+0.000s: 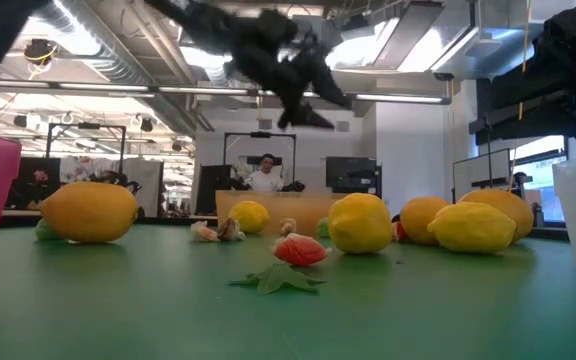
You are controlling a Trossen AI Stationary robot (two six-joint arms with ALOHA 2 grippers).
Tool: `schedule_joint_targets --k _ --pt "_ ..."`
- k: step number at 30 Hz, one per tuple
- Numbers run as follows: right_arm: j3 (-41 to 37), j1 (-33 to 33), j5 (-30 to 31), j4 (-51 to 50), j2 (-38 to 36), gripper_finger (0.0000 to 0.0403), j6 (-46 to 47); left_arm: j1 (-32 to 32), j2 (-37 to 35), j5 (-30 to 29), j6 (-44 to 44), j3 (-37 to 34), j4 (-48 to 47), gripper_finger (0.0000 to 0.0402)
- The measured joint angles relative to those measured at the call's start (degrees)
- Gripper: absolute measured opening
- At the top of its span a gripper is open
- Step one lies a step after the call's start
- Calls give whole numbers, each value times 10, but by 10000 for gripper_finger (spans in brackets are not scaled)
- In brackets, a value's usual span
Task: Sort produce into baskets
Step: Put the mango into the orange bin
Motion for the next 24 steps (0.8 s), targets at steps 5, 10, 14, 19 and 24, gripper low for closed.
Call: schedule_joint_targets --k 5,10,14,19,24 --pt "0 0 -1 -2 0 337 0 -74 -85 1 47 0 -172 315" --pt "0 0 -2 -4 0 337 0 -176 -155 -39 48 0 -315 315" --pt "0 0 -5 -5 0 337 0 -250 -190 -79 1 -23 -391 315" --pt "0 0 -6 -5 0 337 0 -308 -237 -110 -113 -112 -394 315" --pt "0 0 -6 -5 0 337 0 -352 -275 -181 -194 -223 -392 315"
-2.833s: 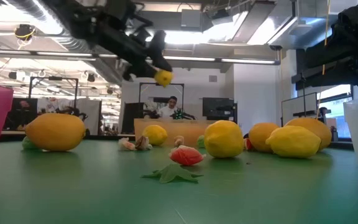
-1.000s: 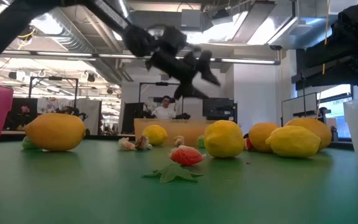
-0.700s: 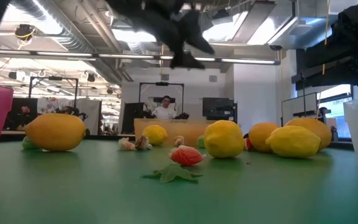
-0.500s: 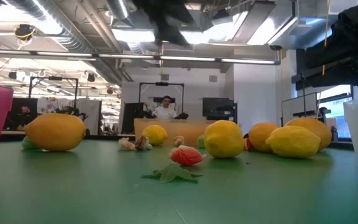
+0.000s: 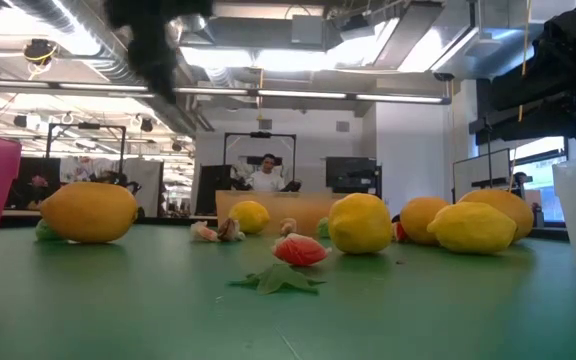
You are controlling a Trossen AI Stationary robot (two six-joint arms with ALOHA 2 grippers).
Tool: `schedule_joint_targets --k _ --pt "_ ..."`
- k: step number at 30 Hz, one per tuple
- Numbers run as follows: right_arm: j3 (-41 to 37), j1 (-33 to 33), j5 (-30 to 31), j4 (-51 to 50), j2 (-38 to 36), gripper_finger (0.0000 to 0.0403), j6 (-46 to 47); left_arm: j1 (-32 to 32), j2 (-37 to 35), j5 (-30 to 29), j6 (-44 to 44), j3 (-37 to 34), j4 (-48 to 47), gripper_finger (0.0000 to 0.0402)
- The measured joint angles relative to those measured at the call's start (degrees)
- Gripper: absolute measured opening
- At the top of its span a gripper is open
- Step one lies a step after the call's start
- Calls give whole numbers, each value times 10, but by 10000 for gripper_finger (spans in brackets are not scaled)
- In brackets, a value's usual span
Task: Sort produce into baskets
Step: Put the mango into the orange bin
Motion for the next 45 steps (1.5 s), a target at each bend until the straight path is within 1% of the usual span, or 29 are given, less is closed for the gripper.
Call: schedule_joint_targets --k 4,8,10,13,16,19,22,26,33,37,41,45 --pt "0 0 0 1 0 337 0 -36 -15 -36 -28 -75 8 315" --pt "0 0 -4 2 0 337 0 -69 -16 -42 -54 -136 57 315" --pt "0 0 -4 3 0 337 4 -82 -16 -53 -60 -167 99 315" --pt "0 0 -4 3 0 337 12 -89 -16 -73 -77 -211 145 315" --pt "0 0 -4 3 0 337 12 -88 -16 -85 -91 -248 163 315" --pt "0 0 -4 5 0 337 13 -83 -16 -87 -104 -277 176 315" --pt "0 0 -4 5 0 337 13 -82 -16 -87 -104 -298 214 315" --pt "0 0 -4 5 0 337 13 -82 -16 -92 -105 -303 237 313" --pt "0 0 0 5 0 337 13 -82 -16 -97 -102 -303 248 262" --pt "0 0 3 5 0 337 13 -82 -16 -95 -114 -302 244 246" --pt "0 0 3 5 0 337 13 -81 -16 -96 -151 -276 244 243" --pt "0 0 3 5 0 337 13 -63 -16 -127 -153 -226 245 241"
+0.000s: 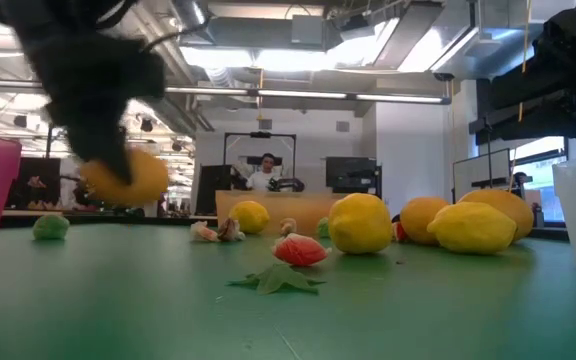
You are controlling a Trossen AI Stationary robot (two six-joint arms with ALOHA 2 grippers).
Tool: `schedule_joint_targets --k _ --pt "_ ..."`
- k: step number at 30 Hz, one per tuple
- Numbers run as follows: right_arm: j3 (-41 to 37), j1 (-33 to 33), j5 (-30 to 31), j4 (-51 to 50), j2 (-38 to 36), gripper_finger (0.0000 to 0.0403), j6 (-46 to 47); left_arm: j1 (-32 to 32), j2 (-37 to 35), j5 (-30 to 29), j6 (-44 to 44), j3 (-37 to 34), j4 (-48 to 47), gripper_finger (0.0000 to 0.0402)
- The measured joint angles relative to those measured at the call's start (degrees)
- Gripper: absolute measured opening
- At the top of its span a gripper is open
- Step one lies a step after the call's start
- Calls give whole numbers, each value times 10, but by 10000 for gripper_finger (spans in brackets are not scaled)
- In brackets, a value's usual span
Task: Sort produce into baskets
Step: Put the mango into the orange bin
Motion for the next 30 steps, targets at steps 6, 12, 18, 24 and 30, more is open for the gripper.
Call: schedule_joint_targets --k 6,12,18,24,30 --pt "0 0 1 0 0 337 0 71 0 -106 73 65 52 247" --pt "0 0 1 0 0 337 0 188 7 -121 142 72 202 251" --pt "0 0 2 1 0 337 6 290 48 -113 167 72 325 252" --pt "0 0 4 1 0 337 17 334 114 -75 163 72 386 252" --pt "0 0 4 1 0 337 17 346 165 -73 187 72 389 252"
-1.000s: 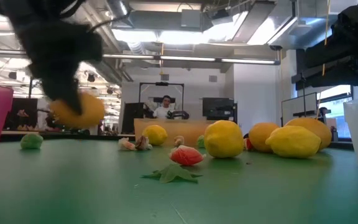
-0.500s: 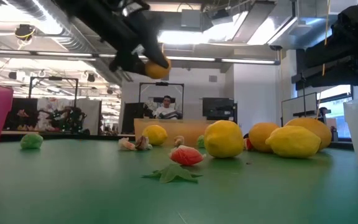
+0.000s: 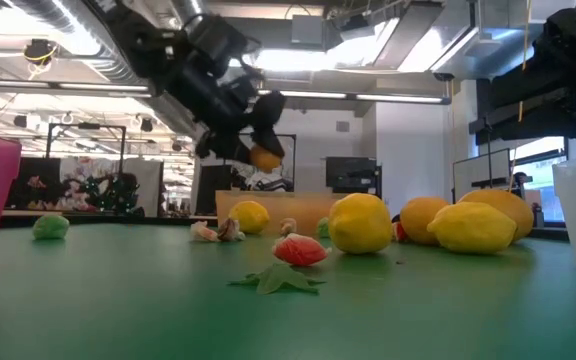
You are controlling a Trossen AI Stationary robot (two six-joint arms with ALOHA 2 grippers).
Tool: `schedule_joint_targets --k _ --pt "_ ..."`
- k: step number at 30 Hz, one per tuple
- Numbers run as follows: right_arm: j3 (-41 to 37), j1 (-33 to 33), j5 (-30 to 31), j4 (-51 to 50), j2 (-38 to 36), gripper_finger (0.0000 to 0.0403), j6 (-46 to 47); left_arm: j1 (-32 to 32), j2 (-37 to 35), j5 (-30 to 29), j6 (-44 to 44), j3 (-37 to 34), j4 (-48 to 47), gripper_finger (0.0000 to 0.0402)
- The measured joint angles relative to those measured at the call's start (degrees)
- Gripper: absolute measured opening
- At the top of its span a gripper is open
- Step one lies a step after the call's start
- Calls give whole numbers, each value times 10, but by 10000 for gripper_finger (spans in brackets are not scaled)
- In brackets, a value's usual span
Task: Sort produce into baskets
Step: Put the mango into the orange bin
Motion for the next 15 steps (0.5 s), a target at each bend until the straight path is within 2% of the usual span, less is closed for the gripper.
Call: schedule_joint_targets --k 7,15 --pt "0 0 0 1 0 337 0 0 13 -5 33 0 1 255" --pt "0 0 0 1 0 337 0 18 13 -19 57 0 -1 283"
